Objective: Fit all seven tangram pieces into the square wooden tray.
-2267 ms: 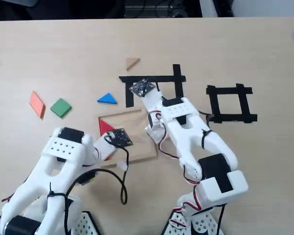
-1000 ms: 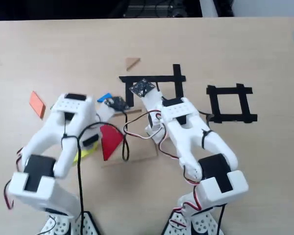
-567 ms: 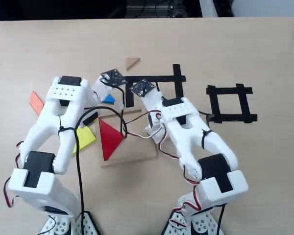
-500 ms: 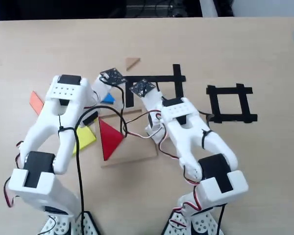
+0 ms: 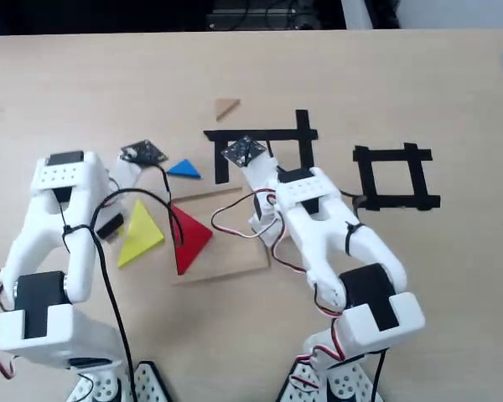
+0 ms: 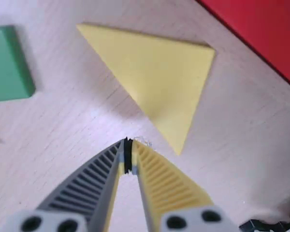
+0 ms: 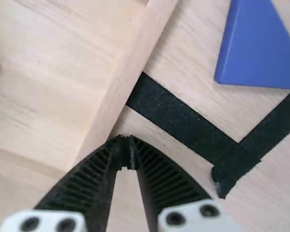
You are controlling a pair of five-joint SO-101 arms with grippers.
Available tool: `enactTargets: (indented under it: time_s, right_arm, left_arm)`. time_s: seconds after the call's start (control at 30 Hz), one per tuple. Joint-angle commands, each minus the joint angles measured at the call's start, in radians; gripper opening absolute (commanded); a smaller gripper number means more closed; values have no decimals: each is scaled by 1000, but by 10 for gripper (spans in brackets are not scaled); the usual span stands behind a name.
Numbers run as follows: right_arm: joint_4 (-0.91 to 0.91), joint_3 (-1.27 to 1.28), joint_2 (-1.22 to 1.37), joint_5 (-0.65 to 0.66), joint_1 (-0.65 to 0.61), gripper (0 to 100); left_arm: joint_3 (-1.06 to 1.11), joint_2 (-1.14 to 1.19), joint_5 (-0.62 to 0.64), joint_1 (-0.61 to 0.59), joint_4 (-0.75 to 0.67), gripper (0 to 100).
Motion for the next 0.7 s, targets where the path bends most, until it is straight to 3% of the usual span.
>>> enactTargets:
  time_s: [0.0, 0.43, 0.67]
  right_arm:
    - [43, -4, -13, 11, -25, 11]
    - [44, -4, -8, 11, -66, 11]
    - [58, -4, -7, 51, -71, 11]
  left_arm:
    - [53, -41, -12, 18, -66, 30]
    - [120, -49, 78, 191, -109, 30]
    - [93, -41, 71, 54, -109, 30]
